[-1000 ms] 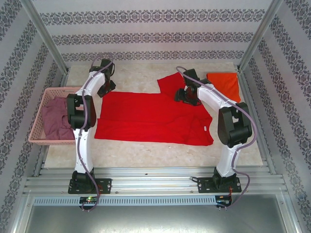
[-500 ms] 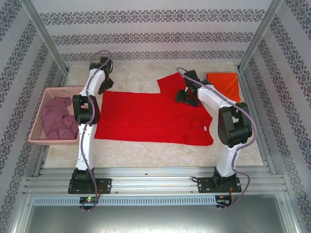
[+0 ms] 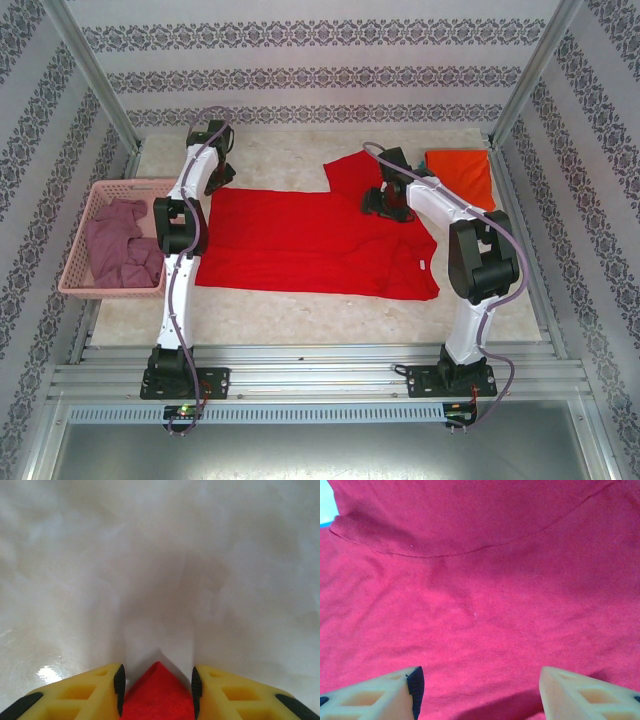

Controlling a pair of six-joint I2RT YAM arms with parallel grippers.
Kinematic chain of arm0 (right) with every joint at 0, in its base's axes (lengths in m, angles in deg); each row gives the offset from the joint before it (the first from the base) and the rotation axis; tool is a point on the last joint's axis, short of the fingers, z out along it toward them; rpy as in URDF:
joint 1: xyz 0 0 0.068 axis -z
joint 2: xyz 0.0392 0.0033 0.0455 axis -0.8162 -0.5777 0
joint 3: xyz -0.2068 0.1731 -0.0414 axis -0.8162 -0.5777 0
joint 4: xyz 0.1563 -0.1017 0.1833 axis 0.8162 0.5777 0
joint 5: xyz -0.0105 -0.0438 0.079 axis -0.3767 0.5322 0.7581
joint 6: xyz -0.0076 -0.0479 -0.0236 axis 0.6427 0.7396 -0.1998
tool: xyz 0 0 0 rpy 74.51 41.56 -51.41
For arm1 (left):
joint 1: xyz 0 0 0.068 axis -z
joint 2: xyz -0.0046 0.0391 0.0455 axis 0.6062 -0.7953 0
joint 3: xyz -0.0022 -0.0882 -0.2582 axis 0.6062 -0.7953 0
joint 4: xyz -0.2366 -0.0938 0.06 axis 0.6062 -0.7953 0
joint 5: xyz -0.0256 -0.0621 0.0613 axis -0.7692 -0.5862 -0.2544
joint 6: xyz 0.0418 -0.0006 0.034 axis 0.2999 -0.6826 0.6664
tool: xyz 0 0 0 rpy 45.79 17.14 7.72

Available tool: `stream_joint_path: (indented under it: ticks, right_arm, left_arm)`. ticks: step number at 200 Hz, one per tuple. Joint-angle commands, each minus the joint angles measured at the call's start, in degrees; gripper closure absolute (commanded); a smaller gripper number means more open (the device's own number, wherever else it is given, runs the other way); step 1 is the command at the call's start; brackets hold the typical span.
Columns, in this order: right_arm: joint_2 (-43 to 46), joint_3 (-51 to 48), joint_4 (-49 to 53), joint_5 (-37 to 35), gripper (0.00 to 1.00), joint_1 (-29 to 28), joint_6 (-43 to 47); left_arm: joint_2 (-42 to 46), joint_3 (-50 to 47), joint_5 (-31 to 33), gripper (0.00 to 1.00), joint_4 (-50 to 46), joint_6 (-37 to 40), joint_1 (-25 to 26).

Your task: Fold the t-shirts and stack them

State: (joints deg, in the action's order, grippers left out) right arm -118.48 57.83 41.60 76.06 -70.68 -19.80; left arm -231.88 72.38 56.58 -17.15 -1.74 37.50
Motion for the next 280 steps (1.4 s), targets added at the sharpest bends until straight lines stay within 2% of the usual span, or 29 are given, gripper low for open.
stream_joint_path:
  ticks: [1,14,26,70,91,119,145,174,215,242,260,280]
  right_arm:
    - [2.4,-1.0,-0.2,-0.6,0.37,-0.2,-0.2]
    - [2.3,-1.0,-0.3,-0.5,0.37,-0.3,-0.2]
    - [2.2,-0.9,-0.3,-0.4,0.38,-0.4,-0.3]
    - [2.1,-0.4,-0.4,-0.3,0.38,-0.8,-0.5]
    - [1.9,0.1,-0.3,-0.5,0.38,-0.9,-0.7]
    - [0.5,3.9,-0.1,-4.8,0.38,-0.7,-0.6]
    - [-3.5,11.3,0.9,-12.7,0.39,1.1,0.7]
    - [-10.7,22.4,4.8,-15.1,0.44,3.1,2.9]
    - [-20.7,36.8,10.0,-15.2,0.53,4.4,4.1]
    - [-27.1,45.2,14.2,-13.8,0.54,4.5,3.2]
    - [-30.7,49.4,16.8,-14.0,0.55,4.7,0.8]
    - [-34.5,54.2,21.1,-15.7,0.62,5.2,-4.2]
  left_arm:
    - [-1.9,1.4,-0.5,0.59,-2.0,1.6,-1.2]
    - [-1.9,1.4,-0.8,0.60,-1.7,2.0,-1.2]
    - [-1.9,1.4,-1.1,0.68,-1.8,2.4,-1.3]
    - [-2.0,1.4,-1.2,0.80,-2.4,2.7,-1.3]
    - [-1.9,1.6,-1.5,0.89,-2.6,3.1,-1.4]
    - [-1.7,1.5,-1.8,1.00,-3.5,3.4,-1.4]
    - [-1.2,1.1,-2.1,1.00,-4.3,4.1,-1.4]
    - [-0.4,0.6,-2.7,1.00,-4.1,4.8,-1.4]
    - [0.4,-0.3,-3.8,1.00,-3.4,4.8,-1.4]
    - [0.5,-0.7,-4.0,1.00,-3.5,4.8,-1.4]
    - [0.5,-1.0,-4.1,1.00,-3.5,4.9,-1.4]
    - [0.5,-1.3,-4.3,1.00,-3.5,4.9,-1.4]
